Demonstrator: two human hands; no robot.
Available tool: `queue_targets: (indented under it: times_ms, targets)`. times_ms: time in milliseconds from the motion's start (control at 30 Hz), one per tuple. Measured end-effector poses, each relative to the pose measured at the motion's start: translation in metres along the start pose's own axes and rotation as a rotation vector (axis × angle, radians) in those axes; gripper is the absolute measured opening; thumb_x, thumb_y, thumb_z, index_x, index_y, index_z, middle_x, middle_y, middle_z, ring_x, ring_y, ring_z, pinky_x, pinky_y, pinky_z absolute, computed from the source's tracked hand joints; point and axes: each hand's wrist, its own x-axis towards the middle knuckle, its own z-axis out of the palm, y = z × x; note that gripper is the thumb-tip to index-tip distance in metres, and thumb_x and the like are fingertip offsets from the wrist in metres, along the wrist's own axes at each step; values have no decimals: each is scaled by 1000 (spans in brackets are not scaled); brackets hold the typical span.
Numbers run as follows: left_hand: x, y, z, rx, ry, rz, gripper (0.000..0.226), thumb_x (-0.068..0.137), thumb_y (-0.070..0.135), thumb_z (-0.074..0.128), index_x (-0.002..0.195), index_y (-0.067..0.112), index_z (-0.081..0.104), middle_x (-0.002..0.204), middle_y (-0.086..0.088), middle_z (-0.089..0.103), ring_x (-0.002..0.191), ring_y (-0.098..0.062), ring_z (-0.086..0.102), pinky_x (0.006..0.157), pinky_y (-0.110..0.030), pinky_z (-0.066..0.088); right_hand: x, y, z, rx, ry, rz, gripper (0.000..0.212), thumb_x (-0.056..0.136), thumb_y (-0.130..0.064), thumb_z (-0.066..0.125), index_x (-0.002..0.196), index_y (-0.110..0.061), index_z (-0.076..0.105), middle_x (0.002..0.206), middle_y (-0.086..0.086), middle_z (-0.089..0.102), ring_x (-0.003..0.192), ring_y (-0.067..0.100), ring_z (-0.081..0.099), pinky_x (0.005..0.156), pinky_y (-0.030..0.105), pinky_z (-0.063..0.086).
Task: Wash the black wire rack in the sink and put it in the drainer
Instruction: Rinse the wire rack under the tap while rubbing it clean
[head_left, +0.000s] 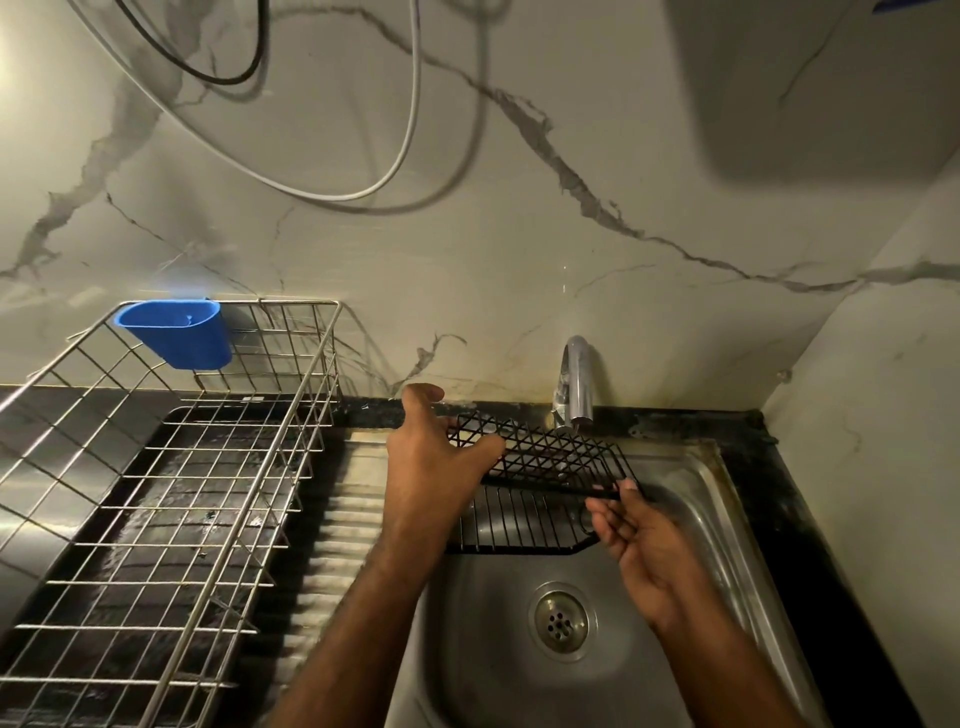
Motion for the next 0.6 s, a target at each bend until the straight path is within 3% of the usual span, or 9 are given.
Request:
queue_targets:
  times_ms: [167,400,500,600]
  targets:
    - [1,6,-1,4,7,0,64,76,22,83,127,26,46,92,16,57,80,-1,59,56,-8,42,-2,-3,1,-11,0,-1,18,99,-17,54,103,-2,62,80,12,72,67,15,73,55,21,57]
    - [2,10,-2,-5,4,10,62,75,22,83,125,28,46,102,3,68,90,-10,67,62,-13,50,-1,-4,1,17,10,5,14,97,-16,56,99,-3,62,82,14,70,68,15,72,55,20,58]
    - [1,12,-3,-7,0,20,63,74,20,83,125,27,46,101,2,69,91,-12,69,67,-21,58,1,-3,0,22,1,12,15,97,-16,57,97,-2,62,77,12,72,66,15,72,55,20,57]
    - [0,14,-4,-12,-5,35,62,75,18,83,125,25,46,99,4,70,87,-8,70,61,-12,55,2,-2,-2,33,-18,16,16,96,-16,57,95,-1,62,74,12,73,64,14,72,53,20,57]
